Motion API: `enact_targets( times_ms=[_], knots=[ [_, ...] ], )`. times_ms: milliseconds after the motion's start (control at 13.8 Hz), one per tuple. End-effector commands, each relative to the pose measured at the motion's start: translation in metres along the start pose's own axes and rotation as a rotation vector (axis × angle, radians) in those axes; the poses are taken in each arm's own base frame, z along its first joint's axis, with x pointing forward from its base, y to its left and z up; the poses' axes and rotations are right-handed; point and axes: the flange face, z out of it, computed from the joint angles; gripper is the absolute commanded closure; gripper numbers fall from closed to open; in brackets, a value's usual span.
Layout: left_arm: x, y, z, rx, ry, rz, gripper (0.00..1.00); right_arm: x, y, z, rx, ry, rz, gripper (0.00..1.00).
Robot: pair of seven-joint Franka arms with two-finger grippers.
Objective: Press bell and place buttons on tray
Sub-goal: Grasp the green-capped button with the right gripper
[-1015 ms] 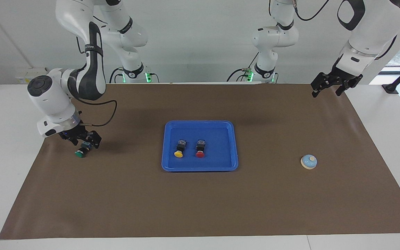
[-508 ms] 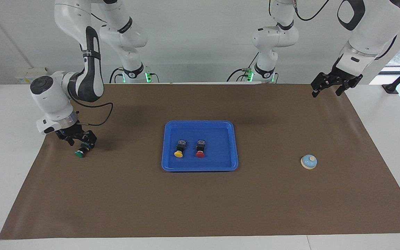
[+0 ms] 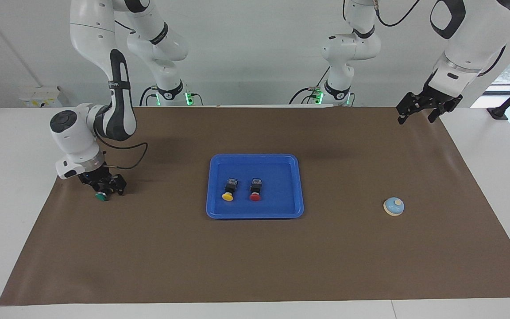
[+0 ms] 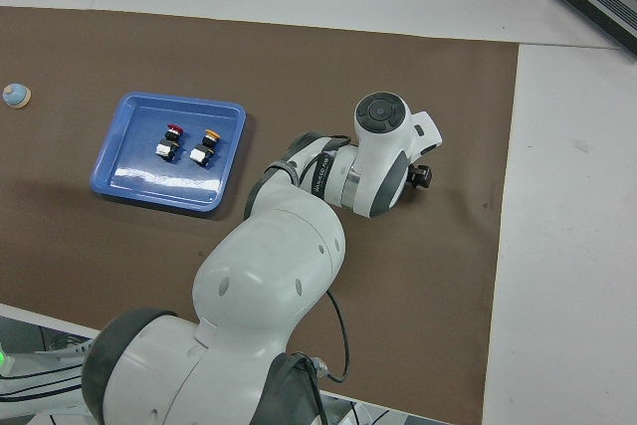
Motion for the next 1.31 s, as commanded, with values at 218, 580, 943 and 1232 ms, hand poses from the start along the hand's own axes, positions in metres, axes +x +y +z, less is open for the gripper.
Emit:
enact_targets(
  times_ms=[218,580,943,1232],
  knots=[
    [-0.005,-0.001,-0.003,-0.002,-0.002,-0.008,0.00,-0.007,0.000,0.000,0.009,-0.034,0.015,1.00],
    [-0.005,-0.001,-0.003,-0.002,-0.002,-0.008,0.00,0.006,-0.019,-0.023,0.015,-0.040,-0.017,1.00],
    [-0.005,-0.001,-0.003,-0.002,-0.002,-0.008,0.00,0.040,-0.134,-0.089,0.035,-0.075,0.012,1.00],
    [-0.005,-0.001,-0.004,-0.002,0.000,-0.008,0.00,0.026,-0.269,-0.130,0.058,-0.061,0.047,1.00]
  ],
)
